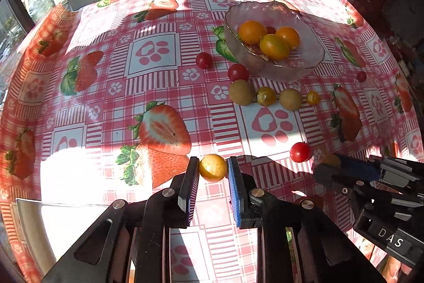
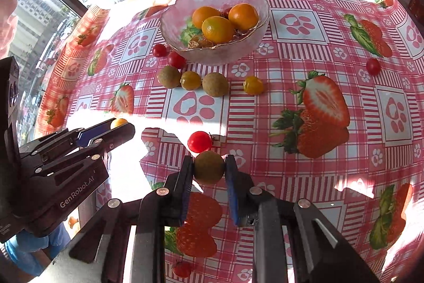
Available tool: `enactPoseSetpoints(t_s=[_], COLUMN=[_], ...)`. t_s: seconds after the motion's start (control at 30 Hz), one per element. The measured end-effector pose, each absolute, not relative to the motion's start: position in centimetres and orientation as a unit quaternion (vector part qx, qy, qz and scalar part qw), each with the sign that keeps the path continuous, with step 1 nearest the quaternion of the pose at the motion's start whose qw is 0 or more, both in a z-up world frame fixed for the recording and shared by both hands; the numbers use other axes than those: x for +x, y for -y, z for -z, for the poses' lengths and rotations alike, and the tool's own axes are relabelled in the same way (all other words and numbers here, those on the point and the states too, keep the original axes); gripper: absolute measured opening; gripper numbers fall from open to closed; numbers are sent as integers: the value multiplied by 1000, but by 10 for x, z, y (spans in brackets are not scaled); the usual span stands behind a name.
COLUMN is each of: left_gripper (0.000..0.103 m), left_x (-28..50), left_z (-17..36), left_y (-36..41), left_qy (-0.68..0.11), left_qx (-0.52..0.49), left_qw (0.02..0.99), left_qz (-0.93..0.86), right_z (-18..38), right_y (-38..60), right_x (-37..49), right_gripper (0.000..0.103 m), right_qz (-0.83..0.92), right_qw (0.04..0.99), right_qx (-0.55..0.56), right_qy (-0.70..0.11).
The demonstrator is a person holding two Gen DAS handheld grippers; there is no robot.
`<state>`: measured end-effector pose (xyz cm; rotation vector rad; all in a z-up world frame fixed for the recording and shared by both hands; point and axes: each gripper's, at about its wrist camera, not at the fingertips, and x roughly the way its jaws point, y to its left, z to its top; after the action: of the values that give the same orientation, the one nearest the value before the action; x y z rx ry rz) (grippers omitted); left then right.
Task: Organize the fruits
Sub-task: 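Carry the yellow tomato and kiwi in both grippers over the white tray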
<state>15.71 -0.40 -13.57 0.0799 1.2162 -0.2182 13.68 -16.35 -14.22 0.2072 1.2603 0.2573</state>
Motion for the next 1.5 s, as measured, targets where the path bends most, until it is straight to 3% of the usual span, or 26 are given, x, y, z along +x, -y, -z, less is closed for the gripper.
enactPoseSetpoints(t_s=[0.6,0.93,1.5], left_gripper=[23,23,23], left_x=[72,41,104], left_z=[102,95,143], left_y=[-62,-139,-215], left_qy=[-579,-581,-583], left_qx=[-5,-34,-20], left_qw=[812,813,810], left_qz=[68,2,-63], right_z=[119,105,138], right_y=[106,32,-91], right_x=[75,76,133], right_gripper=[26,26,26], right_qz=[-151,-213,-263], right_qw=[776,766,746], right_qx=[83,55,-9], right_qy=[-607,-603,-611])
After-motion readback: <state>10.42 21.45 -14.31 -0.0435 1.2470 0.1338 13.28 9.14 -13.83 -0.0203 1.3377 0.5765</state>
